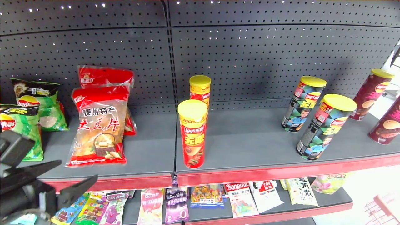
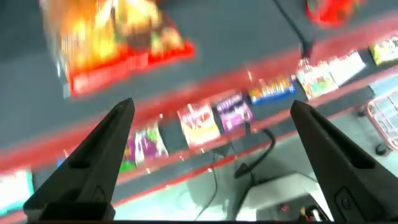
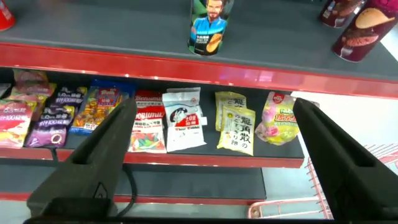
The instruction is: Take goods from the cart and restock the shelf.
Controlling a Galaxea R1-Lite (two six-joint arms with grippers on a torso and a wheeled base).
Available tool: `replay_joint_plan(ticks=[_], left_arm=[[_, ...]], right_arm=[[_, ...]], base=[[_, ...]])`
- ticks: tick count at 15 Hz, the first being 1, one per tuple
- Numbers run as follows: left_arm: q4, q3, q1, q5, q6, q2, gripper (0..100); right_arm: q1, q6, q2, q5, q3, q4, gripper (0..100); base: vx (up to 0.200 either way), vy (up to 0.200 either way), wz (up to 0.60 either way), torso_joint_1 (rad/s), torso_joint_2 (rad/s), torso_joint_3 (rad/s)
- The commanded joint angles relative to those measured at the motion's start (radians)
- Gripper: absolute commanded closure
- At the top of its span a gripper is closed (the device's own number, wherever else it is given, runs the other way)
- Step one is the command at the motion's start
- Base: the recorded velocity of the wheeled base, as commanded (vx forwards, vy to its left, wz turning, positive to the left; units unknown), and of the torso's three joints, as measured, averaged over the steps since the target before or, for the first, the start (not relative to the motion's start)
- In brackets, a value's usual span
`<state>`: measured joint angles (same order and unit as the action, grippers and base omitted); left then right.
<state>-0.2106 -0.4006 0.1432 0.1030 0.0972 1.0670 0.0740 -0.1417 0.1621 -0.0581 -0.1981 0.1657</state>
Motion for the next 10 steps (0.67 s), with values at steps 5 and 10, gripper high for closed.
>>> replay_joint_plan(ticks=[5,10], left_arm=[[-0.188,-0.184,0.269,-0.309,-0.234,0.530,0],[-0.179,-0.320,0.311,-0.313,-0.310,0.691,0]], right_arm=[[-0.002,0.002,-0.047,0.000,0.025,0.000,0],[0.000,0.002,-0.067,0.000,0.046,-0.002,0]], base=[[0.000,0.000,0.00,0.000,0.00,0.000],[0.000,0.000,0.00,0.000,0.00,0.000]])
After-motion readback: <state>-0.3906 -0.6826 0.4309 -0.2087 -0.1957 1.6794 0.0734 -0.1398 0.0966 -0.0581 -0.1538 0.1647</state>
